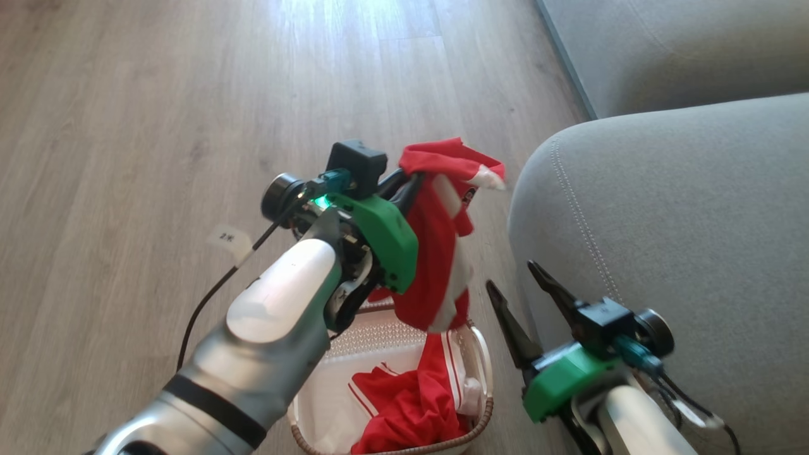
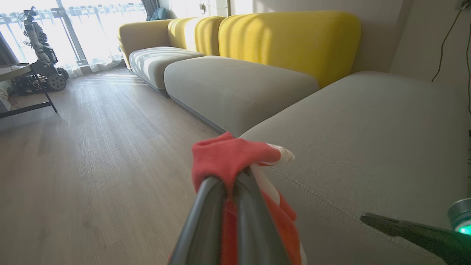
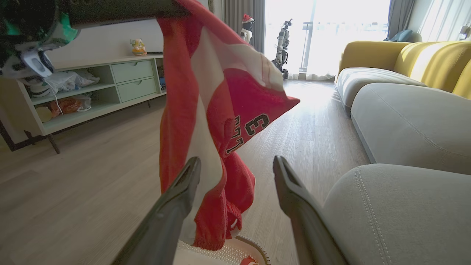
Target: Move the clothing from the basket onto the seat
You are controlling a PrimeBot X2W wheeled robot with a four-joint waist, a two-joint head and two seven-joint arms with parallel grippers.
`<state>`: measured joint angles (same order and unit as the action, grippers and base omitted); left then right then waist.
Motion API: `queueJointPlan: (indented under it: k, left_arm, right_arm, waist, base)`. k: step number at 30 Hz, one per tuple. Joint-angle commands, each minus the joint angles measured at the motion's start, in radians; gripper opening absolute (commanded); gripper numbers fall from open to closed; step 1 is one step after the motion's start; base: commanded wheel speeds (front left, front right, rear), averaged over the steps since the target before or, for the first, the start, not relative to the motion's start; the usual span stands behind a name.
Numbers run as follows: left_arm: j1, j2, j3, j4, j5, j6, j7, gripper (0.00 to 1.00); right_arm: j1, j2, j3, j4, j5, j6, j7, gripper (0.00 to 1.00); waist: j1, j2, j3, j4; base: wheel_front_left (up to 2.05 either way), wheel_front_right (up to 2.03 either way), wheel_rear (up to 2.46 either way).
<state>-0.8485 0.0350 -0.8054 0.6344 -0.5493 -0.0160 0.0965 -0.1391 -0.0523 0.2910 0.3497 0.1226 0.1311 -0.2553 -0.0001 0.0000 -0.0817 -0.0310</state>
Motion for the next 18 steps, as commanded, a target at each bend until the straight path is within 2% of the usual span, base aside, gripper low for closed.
queueJointPlan:
  k: [1,14,16,17,18]
  left_arm:
    - [-0.077,0.015,0.022,-0.040,-0.007,0.007,0.001,0.00]
    - [-0.107,0.015,-0.088,-0.102,-0.089,0.040,-0.007,0.00]
    - [-0.109,0.015,-0.101,-0.103,-0.098,0.045,-0.011,0.00]
    - [-0.109,0.015,-0.101,-0.103,-0.098,0.045,-0.011,0.00]
    - [-0.109,0.015,-0.106,-0.103,-0.102,0.048,-0.012,0.00]
  right_arm:
    - [-0.063,0.002,0.029,-0.020,-0.007,0.000,-0.006,1.00]
    - [-0.261,0.002,0.215,0.240,0.079,0.000,-0.006,1.00]
    - [-0.286,0.002,0.236,0.274,0.098,0.000,-0.006,0.80]
    - [-0.286,0.002,0.236,0.274,0.098,0.000,-0.006,0.80]
    - [-0.297,0.002,0.244,0.288,0.105,0.000,-0.006,0.21]
  waist:
    - [0.0001,0.0000,-0.001,0.005]
    - [0.0001,0.0000,-0.007,0.083]
    - [0.0001,0.0000,-0.008,0.094]
    - [0.0001,0.0000,-0.008,0.094]
    - [0.0001,0.0000,-0.008,0.099]
  base:
    - [0.00,0.00,0.00]
    - [0.00,0.00,0.00]
    - [0.00,0.00,0.00]
    - [0.00,0.00,0.00]
    - [0.00,0.00,0.00]
